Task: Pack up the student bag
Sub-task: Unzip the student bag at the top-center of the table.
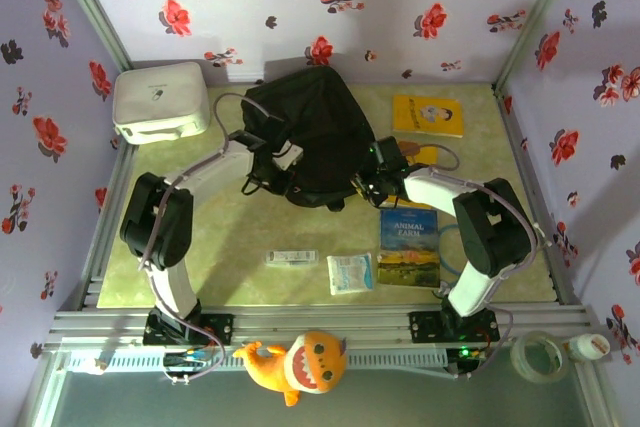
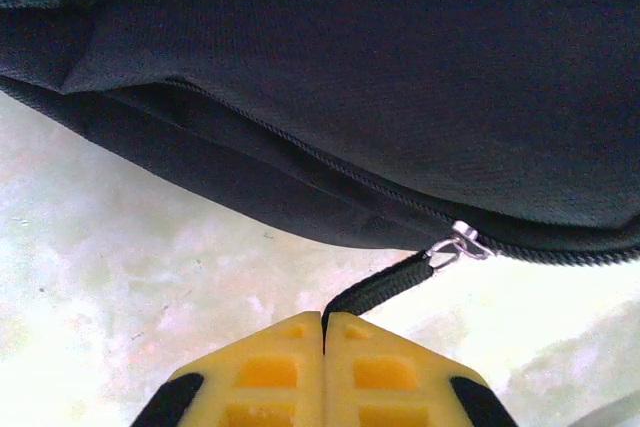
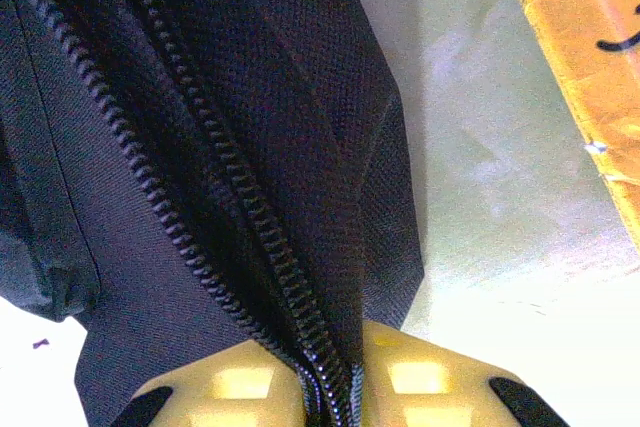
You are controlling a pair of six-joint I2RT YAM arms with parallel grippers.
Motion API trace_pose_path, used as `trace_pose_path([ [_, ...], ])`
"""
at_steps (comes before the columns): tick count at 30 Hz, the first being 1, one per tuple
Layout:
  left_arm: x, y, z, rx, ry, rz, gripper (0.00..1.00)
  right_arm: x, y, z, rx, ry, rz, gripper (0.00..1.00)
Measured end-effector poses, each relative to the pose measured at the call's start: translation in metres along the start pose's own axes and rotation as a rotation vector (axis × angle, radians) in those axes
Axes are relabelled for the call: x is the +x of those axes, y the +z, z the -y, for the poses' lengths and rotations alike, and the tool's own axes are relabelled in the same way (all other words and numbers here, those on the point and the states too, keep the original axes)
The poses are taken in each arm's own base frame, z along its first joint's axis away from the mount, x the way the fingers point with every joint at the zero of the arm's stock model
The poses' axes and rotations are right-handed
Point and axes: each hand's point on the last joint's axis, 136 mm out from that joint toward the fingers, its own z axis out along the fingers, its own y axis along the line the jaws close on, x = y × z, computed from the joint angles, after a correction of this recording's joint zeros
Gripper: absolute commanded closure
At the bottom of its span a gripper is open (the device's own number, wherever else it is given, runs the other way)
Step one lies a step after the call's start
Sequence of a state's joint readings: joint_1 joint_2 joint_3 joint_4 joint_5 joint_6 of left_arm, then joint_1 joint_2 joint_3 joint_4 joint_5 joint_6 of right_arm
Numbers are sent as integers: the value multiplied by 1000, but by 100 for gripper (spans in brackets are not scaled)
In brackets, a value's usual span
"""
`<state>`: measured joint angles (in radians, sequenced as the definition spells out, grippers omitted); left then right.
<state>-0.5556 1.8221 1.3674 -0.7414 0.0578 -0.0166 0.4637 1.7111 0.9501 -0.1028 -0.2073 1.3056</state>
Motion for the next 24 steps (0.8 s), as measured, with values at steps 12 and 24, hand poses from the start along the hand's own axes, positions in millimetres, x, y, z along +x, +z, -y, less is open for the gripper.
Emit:
trace_pose_path([
  [12,-5,7,-7,-15,-10,-2,100,-6,-2,3,27,-39,34,92],
  [24,-21,34,-42,-117,-79,20,100,-16,-6,8,88,-87,72,92],
])
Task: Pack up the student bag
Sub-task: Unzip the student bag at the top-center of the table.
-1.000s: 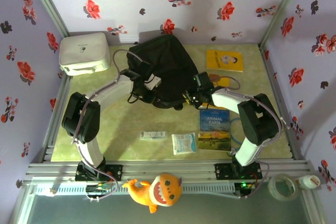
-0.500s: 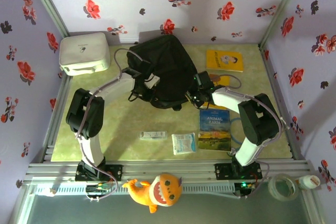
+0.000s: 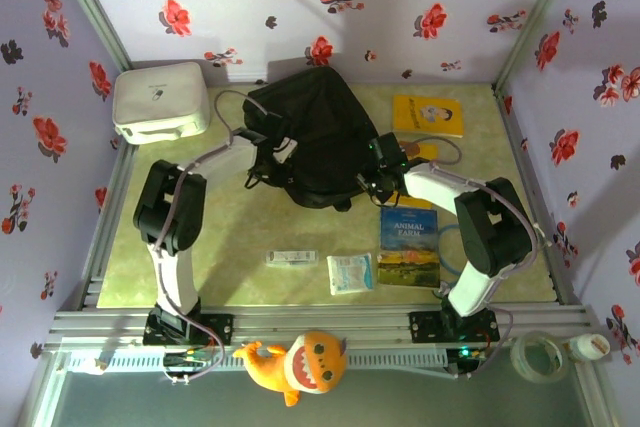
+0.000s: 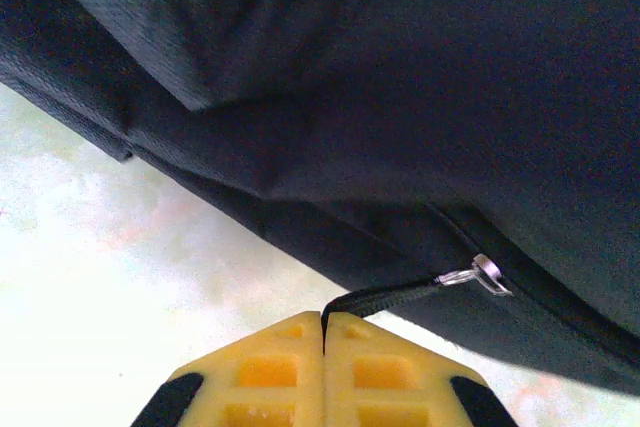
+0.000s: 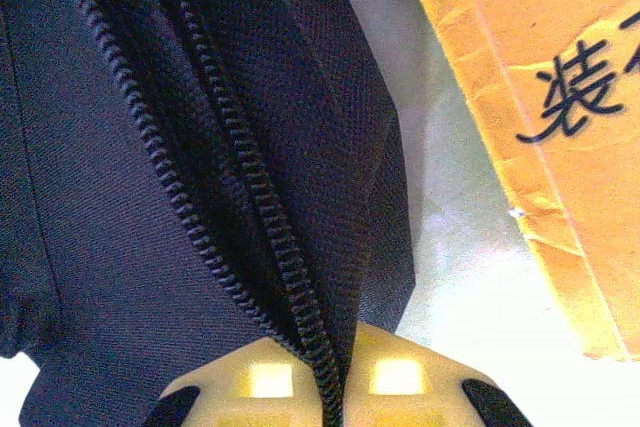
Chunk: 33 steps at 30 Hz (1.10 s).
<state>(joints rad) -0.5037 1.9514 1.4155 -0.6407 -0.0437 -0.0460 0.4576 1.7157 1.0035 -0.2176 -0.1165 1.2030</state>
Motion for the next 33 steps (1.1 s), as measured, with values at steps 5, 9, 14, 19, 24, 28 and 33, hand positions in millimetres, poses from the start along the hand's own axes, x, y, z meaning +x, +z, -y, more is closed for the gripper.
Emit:
trace_pose_path([
  [5,-14,7,-20,-74,-50,26,100,-3,0,3,13,-12,11,92],
  [9,-27,6,-37,-117,-111,55,100,-3,0,3,13,-23,11,92],
  [14,-28,9,-45,-139,-145,54,100,-2,1,2,7,-48,-1,90],
  [19,-27,8,-54,-160,-178,55,100,5,13,-12,-31,-86,-49,88],
  [24,-18,2,-80,-184,-246,58,93,25,27,-48,-119,-149,-130,81],
  [28,-18,-12,-99,-204,-305,85,71,48,29,-78,-190,-227,-182,60],
  [33,-24,-44,-107,-206,-361,150,49,51,14,-91,-211,-316,-159,41],
])
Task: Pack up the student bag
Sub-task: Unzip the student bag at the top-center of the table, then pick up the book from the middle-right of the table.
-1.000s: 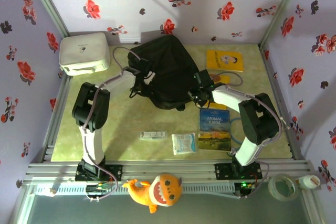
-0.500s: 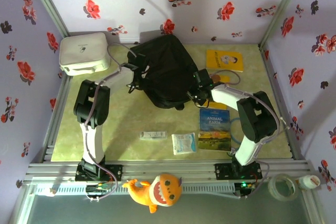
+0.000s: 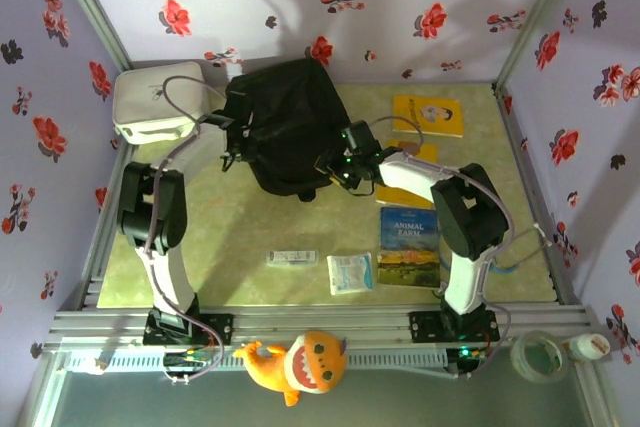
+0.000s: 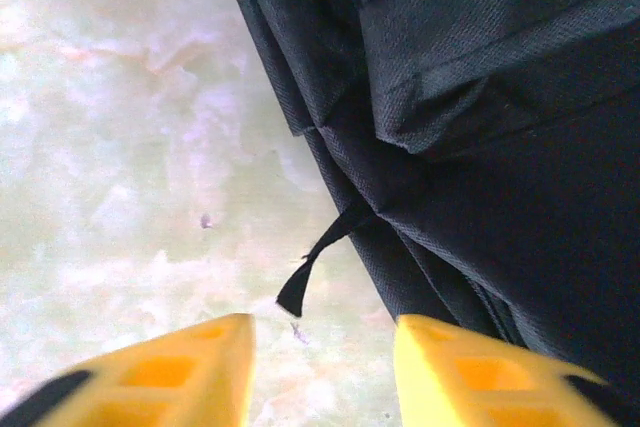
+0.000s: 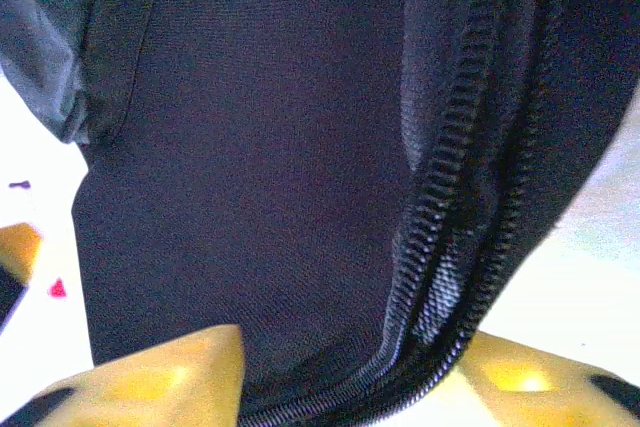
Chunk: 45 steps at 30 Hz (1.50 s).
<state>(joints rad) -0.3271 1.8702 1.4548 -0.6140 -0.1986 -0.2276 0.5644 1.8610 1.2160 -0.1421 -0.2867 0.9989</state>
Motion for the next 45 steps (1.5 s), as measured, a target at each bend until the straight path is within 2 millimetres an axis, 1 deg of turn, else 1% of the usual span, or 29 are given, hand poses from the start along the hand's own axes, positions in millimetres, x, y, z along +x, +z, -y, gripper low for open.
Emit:
trace_pose_path([
  [2,-5,-16,1,17,-10,28,45,-6,-15,0,26,-39,34,36],
  [4,-12,-36,5,40,-16,64,38,-17,-39,-2,49,-83,91,32],
  [5,-14,-45,8,55,-15,80,32,-22,-50,-3,56,-101,119,31],
  [7,-20,-66,20,95,-13,120,17,-38,-80,-4,71,-135,195,28],
  [8,-22,-74,27,117,-9,135,12,-45,-93,-4,78,-146,231,28],
  [10,-25,-92,49,175,8,166,6,-61,-118,7,111,-150,303,26],
  [12,-22,-103,75,234,34,181,3,-70,-133,28,164,-136,343,25],
  [13,-20,-108,91,273,48,185,1,-72,-138,42,199,-121,354,25],
  [15,-13,-115,118,339,67,179,0,-71,-144,76,281,-86,355,24],
  [18,-4,-120,156,430,85,153,0,-59,-148,124,401,-37,317,24],
  [21,10,-118,193,508,88,106,0,-40,-154,159,487,-1,275,24],
  [24,33,-111,223,561,90,38,0,-19,-161,180,526,18,243,23],
  [28,67,-108,256,616,100,-42,1,4,-163,200,552,27,207,22],
  [30,80,-108,273,653,104,-70,4,14,-162,211,569,32,187,21],
  [32,92,-107,290,687,109,-97,7,20,-162,218,587,31,169,19],
  [35,109,-102,309,716,119,-139,8,23,-161,222,601,6,150,18],
  [37,121,-95,318,720,123,-171,8,24,-159,225,616,-13,131,17],
  [41,140,-83,328,715,122,-229,9,27,-153,235,656,-37,84,14],
  [45,149,-76,337,723,115,-269,13,28,-153,237,666,-49,72,14],
])
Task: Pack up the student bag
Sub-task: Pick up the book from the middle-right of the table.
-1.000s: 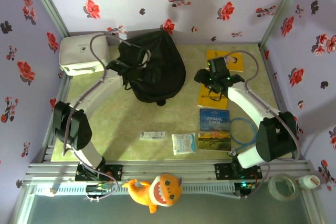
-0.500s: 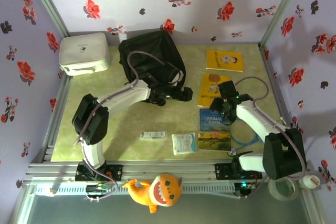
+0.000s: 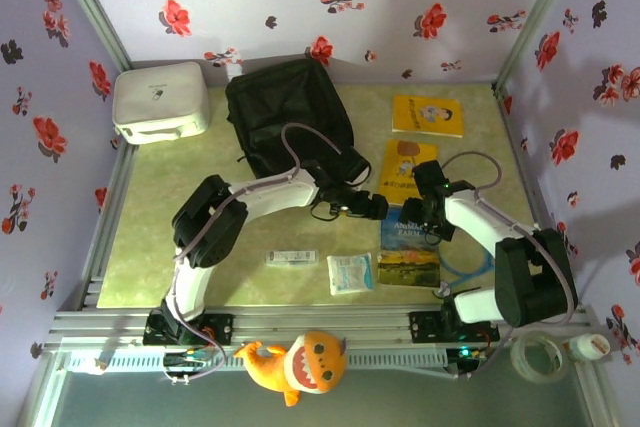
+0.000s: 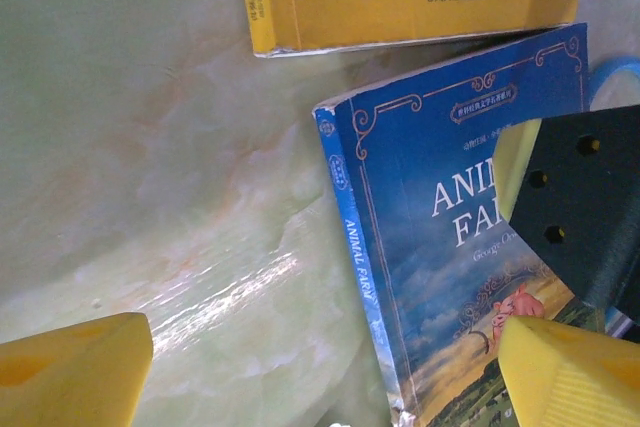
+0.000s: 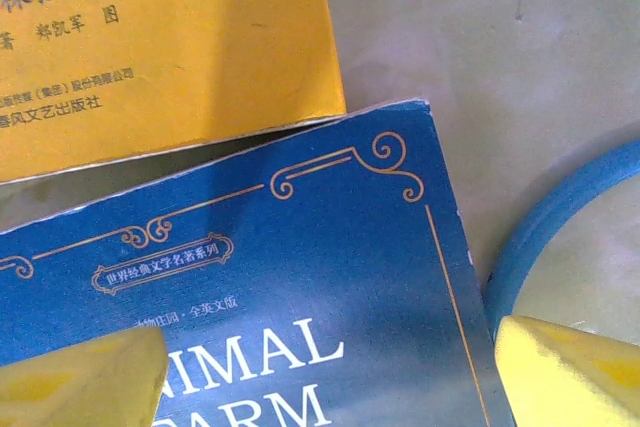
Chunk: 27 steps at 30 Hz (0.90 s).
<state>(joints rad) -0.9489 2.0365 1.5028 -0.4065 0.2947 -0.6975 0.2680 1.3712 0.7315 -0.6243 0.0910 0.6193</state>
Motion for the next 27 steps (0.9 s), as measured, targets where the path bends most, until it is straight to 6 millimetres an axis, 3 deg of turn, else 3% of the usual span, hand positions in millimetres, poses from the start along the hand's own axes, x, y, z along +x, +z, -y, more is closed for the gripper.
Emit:
trace_pose_path([
  [9,0,13,10,43,-32,-39,29,10,6,-2,-29,-7,-29,16],
  [20,7,25,8,54,-66,-83,47,12,4,-24,-190,66,-21,24],
  [27,14,34,0,42,-86,-116,48,12,4,-24,-198,79,-10,25],
])
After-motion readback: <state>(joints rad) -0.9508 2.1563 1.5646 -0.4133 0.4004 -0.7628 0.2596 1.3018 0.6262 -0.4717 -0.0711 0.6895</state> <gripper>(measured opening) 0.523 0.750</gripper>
